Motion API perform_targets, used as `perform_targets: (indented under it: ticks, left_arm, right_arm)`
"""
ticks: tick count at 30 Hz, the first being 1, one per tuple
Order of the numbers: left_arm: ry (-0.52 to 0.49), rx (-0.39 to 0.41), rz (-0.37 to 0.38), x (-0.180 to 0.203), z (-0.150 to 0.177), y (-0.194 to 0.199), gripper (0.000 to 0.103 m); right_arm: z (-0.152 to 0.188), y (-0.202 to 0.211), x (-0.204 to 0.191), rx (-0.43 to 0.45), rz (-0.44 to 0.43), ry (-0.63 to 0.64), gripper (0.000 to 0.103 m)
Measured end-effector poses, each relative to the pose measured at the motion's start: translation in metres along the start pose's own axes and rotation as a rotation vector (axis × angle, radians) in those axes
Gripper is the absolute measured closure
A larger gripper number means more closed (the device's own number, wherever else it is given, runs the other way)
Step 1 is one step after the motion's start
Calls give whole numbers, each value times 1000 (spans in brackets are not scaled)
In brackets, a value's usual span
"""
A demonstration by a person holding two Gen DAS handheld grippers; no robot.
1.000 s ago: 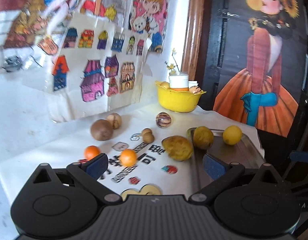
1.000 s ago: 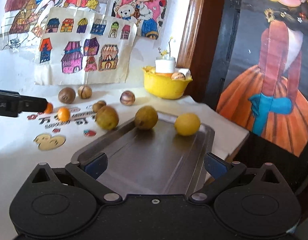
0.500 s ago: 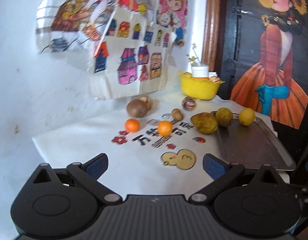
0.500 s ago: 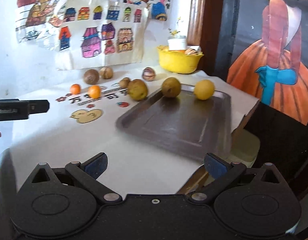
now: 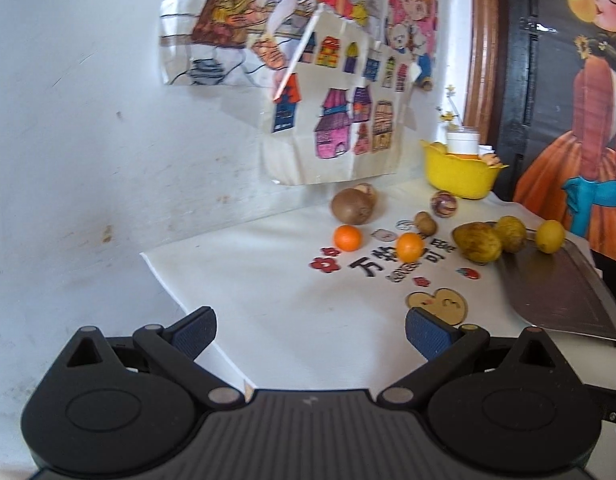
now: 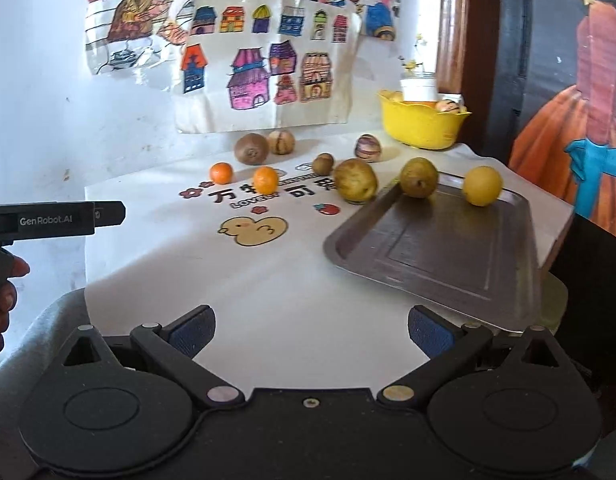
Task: Organize fruits
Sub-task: 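Grasp a small orange with left tool while right tool grasps another orange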
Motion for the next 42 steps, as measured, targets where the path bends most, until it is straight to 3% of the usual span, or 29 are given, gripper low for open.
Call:
perform_targets:
  ticks: [7, 16, 20, 27, 36, 42]
  left_arm:
    - [67, 6, -50, -16, -1, -9, 0]
    - [69, -38, -87, -21, -5, -32, 0]
    - [36, -40, -64, -18, -19, -45, 0]
    - [45, -99, 43, -19, -35, -79, 0]
    - [-92, -132, 27, -13, -66, -126, 0]
    - [-144, -140, 45, -8, -80, -149, 0]
  right_arm:
    - [-4, -13, -6, 87, -57, 55, 1]
    - [-13, -41, 2, 85, -95, 62, 1]
    - [-22, -50, 4, 76, -113, 106, 1]
    - [-38, -70, 6, 80, -105, 162, 1]
    - [-88, -107, -3, 71, -129, 326, 1]
    - [-109, -136, -13, 91, -84, 465, 1]
Point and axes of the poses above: each gripper's, at about its wrist camera, not at the fingertips, and y roughly against the way its jaws point, x to its right, z to its underside, the point moved 4 cm from there along -y, roughly the way its jaws point, and after that the axes turned 5 degrees about -x, right-handed, at the moved point
